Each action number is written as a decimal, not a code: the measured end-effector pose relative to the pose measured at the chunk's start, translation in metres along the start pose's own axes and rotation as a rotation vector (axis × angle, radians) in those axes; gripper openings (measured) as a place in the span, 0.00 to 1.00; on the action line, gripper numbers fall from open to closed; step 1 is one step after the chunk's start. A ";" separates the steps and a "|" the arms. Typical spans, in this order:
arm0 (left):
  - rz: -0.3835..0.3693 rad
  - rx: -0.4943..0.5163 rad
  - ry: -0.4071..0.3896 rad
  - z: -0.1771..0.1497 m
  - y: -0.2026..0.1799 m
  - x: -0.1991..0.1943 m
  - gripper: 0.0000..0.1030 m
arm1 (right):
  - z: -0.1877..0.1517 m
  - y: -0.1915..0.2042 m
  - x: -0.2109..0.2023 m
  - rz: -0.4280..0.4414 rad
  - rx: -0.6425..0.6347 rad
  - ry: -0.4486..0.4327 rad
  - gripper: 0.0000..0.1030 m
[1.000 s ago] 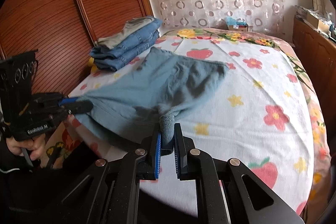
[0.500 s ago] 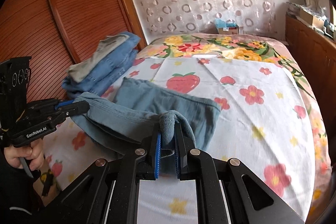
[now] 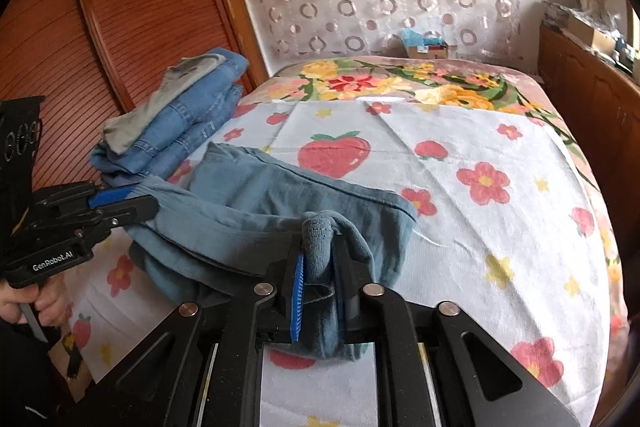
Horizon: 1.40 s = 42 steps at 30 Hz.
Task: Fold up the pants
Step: 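Lower the hem onto the shorts and open both grippers, then pinch the folded shorts edge with both grippers, press flat, release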
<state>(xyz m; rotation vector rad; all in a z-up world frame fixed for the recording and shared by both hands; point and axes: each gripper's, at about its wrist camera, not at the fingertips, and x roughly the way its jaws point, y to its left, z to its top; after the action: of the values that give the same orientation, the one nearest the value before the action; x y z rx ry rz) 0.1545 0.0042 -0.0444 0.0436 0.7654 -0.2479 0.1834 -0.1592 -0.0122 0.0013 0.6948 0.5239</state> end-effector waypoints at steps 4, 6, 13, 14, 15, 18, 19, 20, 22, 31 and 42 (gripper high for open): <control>-0.005 -0.001 -0.022 0.001 0.002 -0.008 0.49 | 0.000 -0.003 -0.013 -0.023 -0.005 -0.048 0.32; 0.002 0.005 -0.015 -0.004 0.003 -0.009 0.50 | -0.004 -0.004 -0.016 -0.022 -0.014 -0.053 0.34; 0.003 -0.010 0.035 -0.030 0.012 0.005 0.77 | -0.030 -0.006 -0.016 -0.051 -0.086 0.004 0.46; 0.010 -0.011 0.042 -0.032 0.013 0.008 0.77 | -0.034 -0.005 -0.016 -0.047 -0.093 0.014 0.46; 0.012 -0.013 0.046 -0.033 0.013 0.009 0.77 | -0.035 -0.005 -0.016 -0.043 -0.100 0.022 0.46; 0.009 -0.010 0.062 -0.035 0.014 0.014 0.77 | -0.037 -0.003 -0.012 -0.055 -0.130 0.043 0.47; 0.015 -0.008 0.069 -0.034 0.014 0.016 0.77 | -0.036 -0.003 -0.010 -0.061 -0.140 0.049 0.47; 0.022 -0.004 0.077 -0.033 0.014 0.019 0.77 | -0.034 -0.002 -0.008 -0.066 -0.150 0.056 0.47; 0.028 0.006 0.083 -0.031 0.014 0.023 0.77 | -0.031 0.001 -0.002 -0.066 -0.179 0.067 0.47; 0.052 0.003 0.100 -0.012 0.019 0.039 0.77 | -0.005 0.001 0.026 -0.091 -0.260 0.104 0.47; 0.059 -0.035 0.107 -0.001 0.028 0.054 0.77 | 0.020 -0.010 0.051 0.007 -0.227 0.090 0.23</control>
<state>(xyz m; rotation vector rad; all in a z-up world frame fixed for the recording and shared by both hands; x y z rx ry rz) 0.1978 0.0204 -0.0833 0.0464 0.8730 -0.1772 0.2329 -0.1413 -0.0297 -0.2336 0.7205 0.6096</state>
